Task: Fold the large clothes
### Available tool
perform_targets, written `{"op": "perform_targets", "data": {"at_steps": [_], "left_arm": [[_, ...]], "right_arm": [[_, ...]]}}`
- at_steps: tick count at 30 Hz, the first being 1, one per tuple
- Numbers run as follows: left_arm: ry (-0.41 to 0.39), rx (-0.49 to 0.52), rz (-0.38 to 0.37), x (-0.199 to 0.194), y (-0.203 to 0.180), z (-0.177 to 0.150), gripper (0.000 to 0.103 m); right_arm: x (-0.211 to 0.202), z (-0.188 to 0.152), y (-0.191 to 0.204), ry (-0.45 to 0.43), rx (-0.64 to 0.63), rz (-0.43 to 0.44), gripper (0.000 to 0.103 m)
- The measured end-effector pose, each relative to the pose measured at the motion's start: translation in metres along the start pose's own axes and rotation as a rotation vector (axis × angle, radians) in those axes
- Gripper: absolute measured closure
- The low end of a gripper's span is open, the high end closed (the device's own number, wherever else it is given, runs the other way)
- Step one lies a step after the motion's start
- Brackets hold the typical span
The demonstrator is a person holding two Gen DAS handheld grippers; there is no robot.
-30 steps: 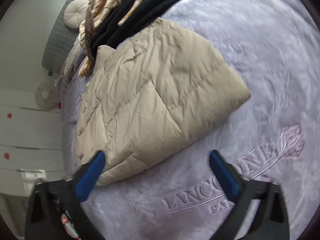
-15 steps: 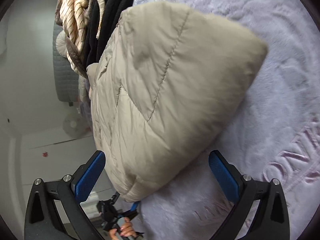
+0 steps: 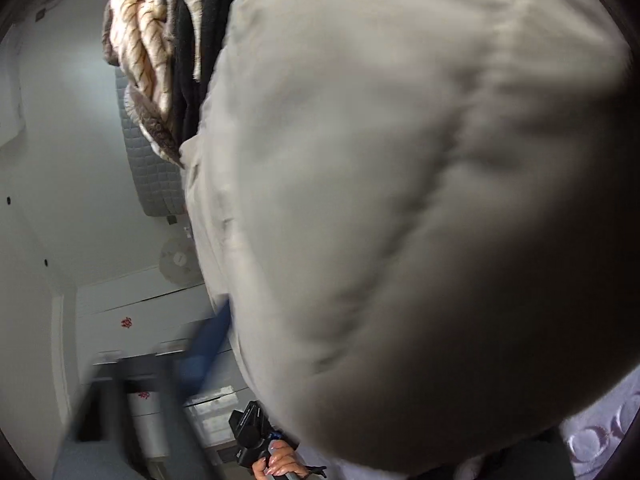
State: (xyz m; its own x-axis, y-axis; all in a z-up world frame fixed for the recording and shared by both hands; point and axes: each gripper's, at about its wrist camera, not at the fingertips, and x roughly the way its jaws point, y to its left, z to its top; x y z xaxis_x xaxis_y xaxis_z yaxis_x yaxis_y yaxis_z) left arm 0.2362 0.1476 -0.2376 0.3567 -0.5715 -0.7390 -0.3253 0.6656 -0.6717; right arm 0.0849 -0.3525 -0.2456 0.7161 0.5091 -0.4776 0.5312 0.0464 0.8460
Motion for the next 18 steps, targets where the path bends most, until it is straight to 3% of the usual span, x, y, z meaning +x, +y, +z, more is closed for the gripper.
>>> {"op": "perform_targets", "data": {"at_steps": [2,4,10,18], "left_arm": [[-0.007,0.035,-0.015,-0.01,-0.008,-0.003,0.084],[-0.012,0.063,-0.038,-0.023,-0.015,-0.008,0.086],[0.016,0.141,-0.06,-0.065,-0.024,-0.036,0.086],[0.169,0.19,-0.003,-0.109,0.006,-0.096,0.086]], "right_arm": [[-0.005,-0.002,0.002,0.007,-0.001,0.029,0.073],[-0.011,-0.006,0.007,0.017,-0.019,0.048,0.076],[-0.041,-0.029,0.02,0.074,-0.08,0.061,0.077],[-0.101,-0.087,-0.013,0.159,-0.062,0.004,0.077]]}}
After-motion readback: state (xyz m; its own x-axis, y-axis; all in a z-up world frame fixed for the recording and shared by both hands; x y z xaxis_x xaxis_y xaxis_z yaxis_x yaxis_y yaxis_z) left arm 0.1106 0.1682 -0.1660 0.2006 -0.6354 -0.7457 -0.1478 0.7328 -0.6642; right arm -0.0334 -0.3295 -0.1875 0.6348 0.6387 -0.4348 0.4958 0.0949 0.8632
